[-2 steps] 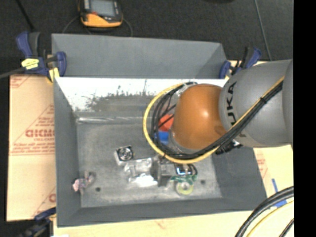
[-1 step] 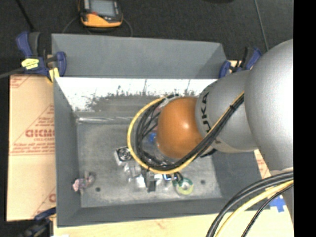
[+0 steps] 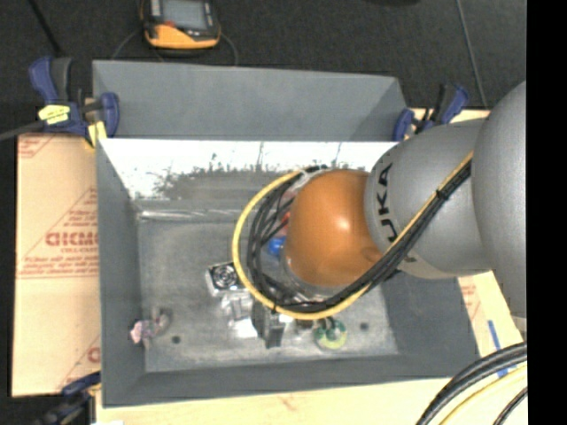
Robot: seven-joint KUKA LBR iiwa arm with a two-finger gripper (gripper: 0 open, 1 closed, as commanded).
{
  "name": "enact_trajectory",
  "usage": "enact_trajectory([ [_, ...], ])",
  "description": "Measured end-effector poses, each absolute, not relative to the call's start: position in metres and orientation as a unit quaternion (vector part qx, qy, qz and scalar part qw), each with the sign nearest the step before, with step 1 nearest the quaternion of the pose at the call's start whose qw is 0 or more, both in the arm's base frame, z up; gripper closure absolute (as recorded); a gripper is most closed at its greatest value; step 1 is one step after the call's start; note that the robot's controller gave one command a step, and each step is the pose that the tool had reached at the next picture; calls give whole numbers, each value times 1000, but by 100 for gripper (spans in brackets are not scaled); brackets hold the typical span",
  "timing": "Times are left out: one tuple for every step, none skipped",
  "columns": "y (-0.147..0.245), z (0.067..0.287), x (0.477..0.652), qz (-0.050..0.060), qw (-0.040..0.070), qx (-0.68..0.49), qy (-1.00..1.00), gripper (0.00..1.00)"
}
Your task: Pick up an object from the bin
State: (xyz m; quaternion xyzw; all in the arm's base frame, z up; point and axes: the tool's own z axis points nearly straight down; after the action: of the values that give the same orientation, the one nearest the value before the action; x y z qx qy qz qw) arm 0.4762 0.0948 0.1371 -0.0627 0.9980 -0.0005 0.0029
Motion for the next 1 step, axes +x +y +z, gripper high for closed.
enact_trajectory([
  [95,134,476,0,1,-62,998,0],
])
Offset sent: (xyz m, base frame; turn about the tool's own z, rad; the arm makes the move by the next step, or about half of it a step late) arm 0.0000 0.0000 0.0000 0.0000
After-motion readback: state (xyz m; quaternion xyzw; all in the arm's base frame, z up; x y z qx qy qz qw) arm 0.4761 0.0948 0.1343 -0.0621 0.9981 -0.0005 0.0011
